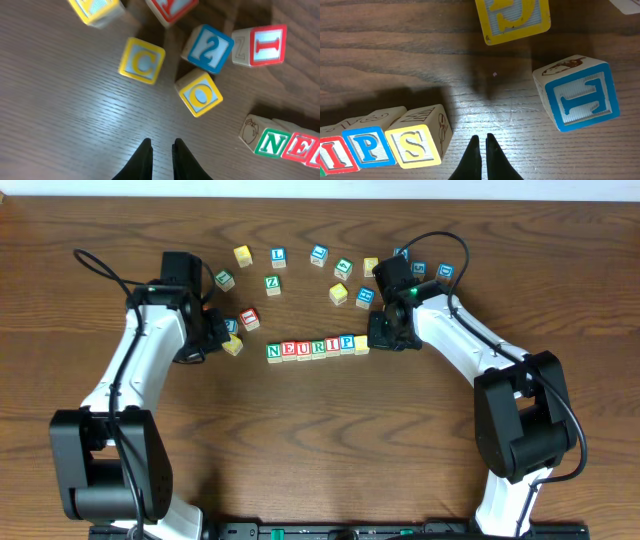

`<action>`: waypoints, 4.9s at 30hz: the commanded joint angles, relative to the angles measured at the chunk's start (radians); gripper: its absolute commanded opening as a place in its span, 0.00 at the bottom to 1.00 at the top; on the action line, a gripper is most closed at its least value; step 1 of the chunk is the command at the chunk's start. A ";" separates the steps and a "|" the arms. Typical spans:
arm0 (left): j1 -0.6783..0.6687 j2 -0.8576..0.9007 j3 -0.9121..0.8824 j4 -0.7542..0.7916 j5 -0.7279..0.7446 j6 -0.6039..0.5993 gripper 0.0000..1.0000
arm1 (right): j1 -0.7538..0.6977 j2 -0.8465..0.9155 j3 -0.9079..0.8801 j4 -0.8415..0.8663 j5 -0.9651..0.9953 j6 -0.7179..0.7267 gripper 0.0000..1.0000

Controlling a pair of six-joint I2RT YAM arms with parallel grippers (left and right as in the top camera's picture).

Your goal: Spell out NEURIPS

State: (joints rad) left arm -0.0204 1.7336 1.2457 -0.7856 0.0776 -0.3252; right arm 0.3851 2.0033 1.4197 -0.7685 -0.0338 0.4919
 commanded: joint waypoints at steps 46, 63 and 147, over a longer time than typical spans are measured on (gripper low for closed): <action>-0.134 0.071 -0.130 0.183 0.043 0.017 0.14 | -0.006 0.011 -0.010 0.005 -0.006 -0.010 0.02; -0.146 0.136 -0.130 0.250 0.054 0.018 0.14 | -0.006 0.011 -0.010 0.006 -0.006 -0.010 0.02; -0.232 0.137 -0.129 0.388 0.069 0.017 0.14 | 0.001 0.014 -0.037 0.055 -0.011 -0.047 0.01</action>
State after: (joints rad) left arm -0.2497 1.8591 1.1259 -0.3988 0.1333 -0.3164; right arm 0.3855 2.0037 1.4052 -0.7185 -0.0383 0.4625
